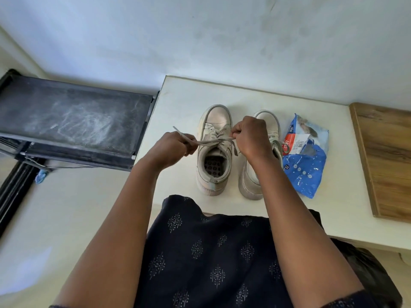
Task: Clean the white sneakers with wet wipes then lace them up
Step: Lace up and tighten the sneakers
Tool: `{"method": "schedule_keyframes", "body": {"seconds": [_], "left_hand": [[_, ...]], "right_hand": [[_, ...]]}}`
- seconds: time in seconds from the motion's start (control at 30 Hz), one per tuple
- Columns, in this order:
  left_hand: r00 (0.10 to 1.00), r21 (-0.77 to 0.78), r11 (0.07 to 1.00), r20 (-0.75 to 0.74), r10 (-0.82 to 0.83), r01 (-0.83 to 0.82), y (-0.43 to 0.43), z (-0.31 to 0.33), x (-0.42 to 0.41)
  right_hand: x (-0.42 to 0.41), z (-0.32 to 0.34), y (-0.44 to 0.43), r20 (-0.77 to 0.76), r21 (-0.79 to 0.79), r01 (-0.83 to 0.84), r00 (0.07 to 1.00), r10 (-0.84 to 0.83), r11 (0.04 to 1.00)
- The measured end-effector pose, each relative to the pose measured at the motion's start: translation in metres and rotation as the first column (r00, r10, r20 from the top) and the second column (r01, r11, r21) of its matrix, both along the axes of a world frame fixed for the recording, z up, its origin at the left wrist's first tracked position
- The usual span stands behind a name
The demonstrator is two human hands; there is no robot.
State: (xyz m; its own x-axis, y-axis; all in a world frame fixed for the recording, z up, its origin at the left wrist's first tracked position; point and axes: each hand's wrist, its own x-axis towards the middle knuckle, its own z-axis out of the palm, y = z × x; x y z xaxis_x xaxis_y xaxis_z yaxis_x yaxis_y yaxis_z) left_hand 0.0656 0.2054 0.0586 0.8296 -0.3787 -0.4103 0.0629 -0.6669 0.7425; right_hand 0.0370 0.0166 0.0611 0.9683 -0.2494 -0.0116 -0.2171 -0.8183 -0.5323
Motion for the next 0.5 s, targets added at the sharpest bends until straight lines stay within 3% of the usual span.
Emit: {"method": "schedule_keyframes", "body": {"seconds": [0.37, 0.5], "left_hand": [[0.997, -0.016, 1.000, 0.070, 0.022, -0.021, 0.006, -0.013, -0.013], [0.999, 0.004, 1.000, 0.028, 0.015, -0.015, 0.007, -0.009, -0.016]], "right_hand": [[0.012, -0.023, 0.002, -0.036, -0.081, 0.160, 0.986, -0.163, 0.984], [0.006, -0.024, 0.005, -0.024, -0.130, 0.107, 0.993, -0.111, 0.986]]}}
